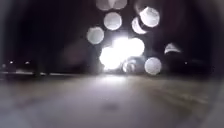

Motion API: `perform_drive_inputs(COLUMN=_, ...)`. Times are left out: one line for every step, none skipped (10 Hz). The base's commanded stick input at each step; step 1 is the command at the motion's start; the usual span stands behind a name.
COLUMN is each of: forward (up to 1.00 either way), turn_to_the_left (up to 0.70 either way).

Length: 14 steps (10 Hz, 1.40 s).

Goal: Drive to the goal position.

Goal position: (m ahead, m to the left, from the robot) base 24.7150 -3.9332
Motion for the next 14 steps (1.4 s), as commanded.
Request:
perform_drive_inputs(forward=1.0, turn_to_the_left=0.27)
perform_drive_inputs(forward=1.0, turn_to_the_left=0.15)
perform_drive_inputs(forward=1.0, turn_to_the_left=0.0)
perform_drive_inputs(forward=1.0, turn_to_the_left=0.0)
perform_drive_inputs(forward=1.0, turn_to_the_left=0.0)
perform_drive_inputs(forward=1.0, turn_to_the_left=0.0)
perform_drive_inputs(forward=1.0, turn_to_the_left=0.0)
perform_drive_inputs(forward=1.0, turn_to_the_left=0.0)
perform_drive_inputs(forward=1.0, turn_to_the_left=0.0)
perform_drive_inputs(forward=1.0, turn_to_the_left=0.0)
perform_drive_inputs(forward=1.0, turn_to_the_left=0.0)
perform_drive_inputs(forward=1.0, turn_to_the_left=0.0)
perform_drive_inputs(forward=1.0, turn_to_the_left=0.0)
perform_drive_inputs(forward=1.0, turn_to_the_left=0.0)
